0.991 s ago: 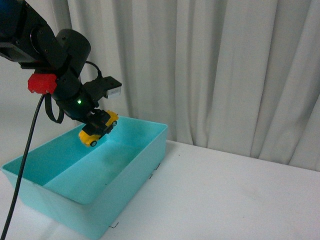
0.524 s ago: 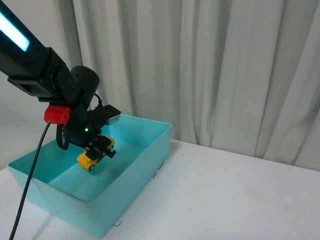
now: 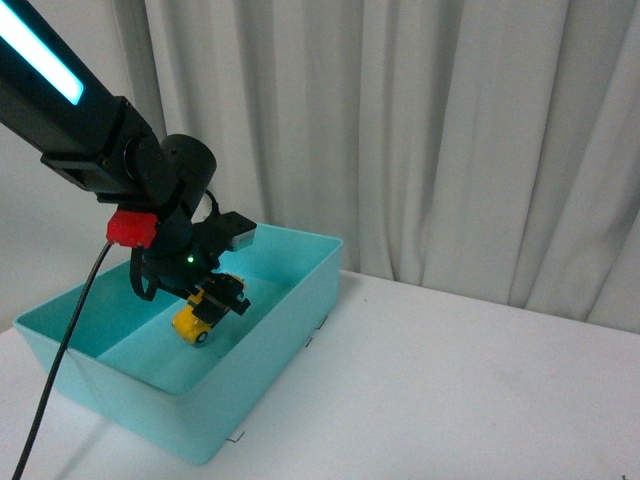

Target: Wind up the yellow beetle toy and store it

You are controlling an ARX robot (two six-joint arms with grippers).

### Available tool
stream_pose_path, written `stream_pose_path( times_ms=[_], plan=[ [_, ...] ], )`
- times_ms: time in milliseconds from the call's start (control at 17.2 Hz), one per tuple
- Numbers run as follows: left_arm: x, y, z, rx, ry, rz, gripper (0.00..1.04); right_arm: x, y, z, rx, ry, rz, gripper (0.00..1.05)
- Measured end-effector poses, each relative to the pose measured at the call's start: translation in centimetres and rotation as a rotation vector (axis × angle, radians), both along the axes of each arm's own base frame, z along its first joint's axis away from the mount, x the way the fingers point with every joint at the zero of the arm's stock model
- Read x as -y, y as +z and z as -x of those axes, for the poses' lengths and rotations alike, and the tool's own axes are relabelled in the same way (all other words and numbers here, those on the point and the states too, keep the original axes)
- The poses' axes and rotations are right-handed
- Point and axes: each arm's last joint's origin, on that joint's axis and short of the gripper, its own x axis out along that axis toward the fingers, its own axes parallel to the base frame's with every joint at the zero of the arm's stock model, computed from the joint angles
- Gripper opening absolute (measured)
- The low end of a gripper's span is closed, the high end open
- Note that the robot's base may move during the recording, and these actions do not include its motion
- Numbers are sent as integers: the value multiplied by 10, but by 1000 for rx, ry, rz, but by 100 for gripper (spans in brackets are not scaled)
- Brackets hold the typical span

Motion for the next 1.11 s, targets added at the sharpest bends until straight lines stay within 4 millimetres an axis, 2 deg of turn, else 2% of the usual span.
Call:
stream_pose_path(
  times_ms=[117, 350, 466, 583, 758, 874, 932, 991, 1049, 1107],
  plan=[
    [0, 0, 0, 2, -4, 9, 61, 0, 0, 0, 0, 0, 0, 98],
    [0, 7, -1, 35, -20, 78, 100, 0, 0, 0, 0, 0, 0, 98],
    [-2, 37, 3, 153, -39, 86, 98, 0, 0, 0, 0, 0, 0, 98],
    [-1, 79, 16, 280, -61, 88, 98, 0, 0, 0, 0, 0, 0, 98],
    [5, 126, 48, 411, -89, 98, 98, 0, 0, 0, 0, 0, 0, 98],
    [11, 155, 76, 505, -104, 116, 98, 0, 0, 0, 0, 0, 0, 98],
    [15, 169, 88, 764, -122, 140, 89, 0, 0, 0, 0, 0, 0, 98],
    [23, 176, 113, 938, -112, 178, 78, 0, 0, 0, 0, 0, 0, 98],
    [36, 176, 142, 1079, -91, 233, 66, 0, 0, 0, 0, 0, 0, 98],
    [45, 170, 157, 1143, -86, 258, 55, 0, 0, 0, 0, 0, 0, 98]
  ],
)
